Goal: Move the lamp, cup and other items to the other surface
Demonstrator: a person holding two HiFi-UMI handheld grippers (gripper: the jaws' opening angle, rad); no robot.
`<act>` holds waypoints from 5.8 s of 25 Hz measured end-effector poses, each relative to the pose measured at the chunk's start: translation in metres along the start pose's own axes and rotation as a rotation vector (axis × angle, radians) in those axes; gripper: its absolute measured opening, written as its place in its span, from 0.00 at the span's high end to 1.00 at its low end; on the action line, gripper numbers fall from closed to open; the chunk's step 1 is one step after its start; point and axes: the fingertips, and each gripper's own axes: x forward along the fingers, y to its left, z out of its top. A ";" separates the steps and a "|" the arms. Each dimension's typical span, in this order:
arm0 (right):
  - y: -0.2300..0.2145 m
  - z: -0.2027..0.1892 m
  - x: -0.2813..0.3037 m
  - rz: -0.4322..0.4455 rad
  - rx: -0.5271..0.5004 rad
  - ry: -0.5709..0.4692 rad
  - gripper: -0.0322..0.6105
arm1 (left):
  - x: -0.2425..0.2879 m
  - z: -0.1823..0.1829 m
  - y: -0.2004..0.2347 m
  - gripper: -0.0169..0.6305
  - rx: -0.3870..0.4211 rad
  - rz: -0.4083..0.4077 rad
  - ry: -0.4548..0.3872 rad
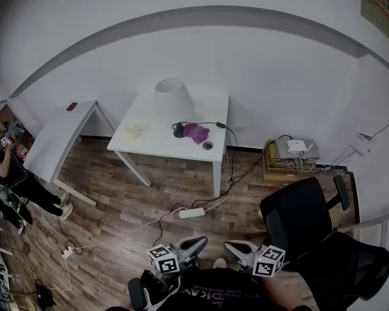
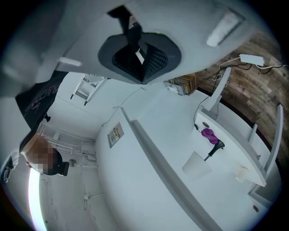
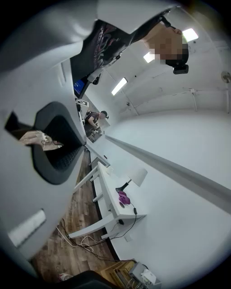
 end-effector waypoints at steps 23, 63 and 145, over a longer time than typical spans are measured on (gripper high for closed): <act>-0.006 0.004 -0.004 -0.005 0.020 -0.019 0.95 | 0.008 -0.003 0.001 0.98 -0.010 0.000 0.016; -0.012 0.048 0.187 -0.099 0.047 -0.073 0.85 | -0.107 0.117 0.126 0.98 -0.031 0.029 -0.014; -0.379 0.261 0.291 -0.833 -0.294 0.199 0.81 | -0.170 0.220 0.233 0.98 -0.046 0.331 -0.306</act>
